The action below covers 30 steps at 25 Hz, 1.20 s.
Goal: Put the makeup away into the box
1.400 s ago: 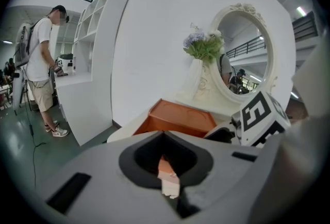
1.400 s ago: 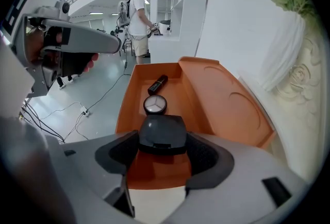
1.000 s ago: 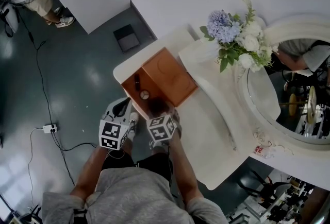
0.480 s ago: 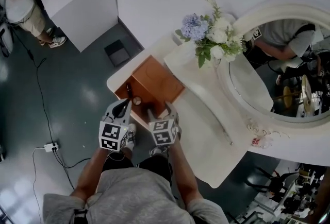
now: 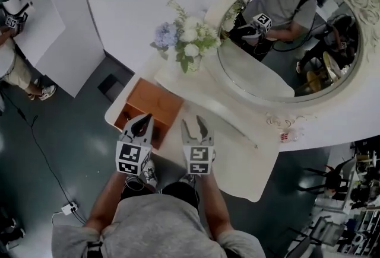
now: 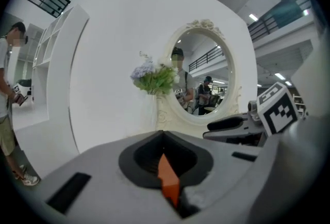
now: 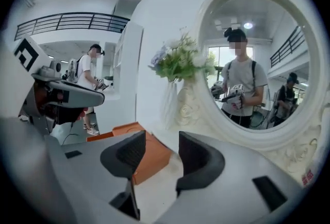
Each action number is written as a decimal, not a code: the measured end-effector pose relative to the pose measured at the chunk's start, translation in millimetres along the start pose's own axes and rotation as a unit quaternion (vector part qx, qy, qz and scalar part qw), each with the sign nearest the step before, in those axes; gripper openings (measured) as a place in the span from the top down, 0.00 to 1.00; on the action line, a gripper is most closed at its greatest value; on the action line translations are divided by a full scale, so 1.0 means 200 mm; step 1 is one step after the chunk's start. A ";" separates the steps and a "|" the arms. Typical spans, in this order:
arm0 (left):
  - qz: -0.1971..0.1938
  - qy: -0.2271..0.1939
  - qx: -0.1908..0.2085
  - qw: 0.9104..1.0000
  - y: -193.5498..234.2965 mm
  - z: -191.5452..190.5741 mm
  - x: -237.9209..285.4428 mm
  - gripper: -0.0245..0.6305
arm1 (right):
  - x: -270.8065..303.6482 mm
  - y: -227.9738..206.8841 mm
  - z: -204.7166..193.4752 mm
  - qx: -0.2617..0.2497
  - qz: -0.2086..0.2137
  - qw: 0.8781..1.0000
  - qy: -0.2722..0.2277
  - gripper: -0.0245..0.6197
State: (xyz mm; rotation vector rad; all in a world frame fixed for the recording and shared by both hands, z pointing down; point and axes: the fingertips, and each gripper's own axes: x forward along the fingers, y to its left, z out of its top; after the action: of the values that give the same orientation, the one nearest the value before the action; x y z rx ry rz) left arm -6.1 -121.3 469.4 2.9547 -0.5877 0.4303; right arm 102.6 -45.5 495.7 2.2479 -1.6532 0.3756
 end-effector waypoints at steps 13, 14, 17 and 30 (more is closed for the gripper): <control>-0.141 -0.043 0.072 0.986 -0.56 0.31 0.19 0.96 | -0.57 -0.51 0.03 0.048 -0.176 0.981 -0.062 0.85; -0.150 -0.044 0.076 0.985 -0.60 0.31 0.20 0.96 | -0.61 -0.54 0.02 0.051 -0.186 0.979 -0.063 0.86; -0.173 -0.047 0.084 0.980 -0.71 0.34 0.22 0.96 | -0.71 -0.60 -0.02 0.059 -0.212 0.973 -0.065 0.89; -0.209 -0.046 0.101 0.972 -0.93 0.36 0.25 0.96 | -0.89 -0.74 -0.09 0.078 -0.247 0.964 -0.063 0.93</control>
State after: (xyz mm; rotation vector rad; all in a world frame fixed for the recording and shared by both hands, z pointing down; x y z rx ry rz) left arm 128.8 20.8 408.0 3.1817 0.0879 0.3257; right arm 190.9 157.2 427.5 2.7448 -1.0809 0.2442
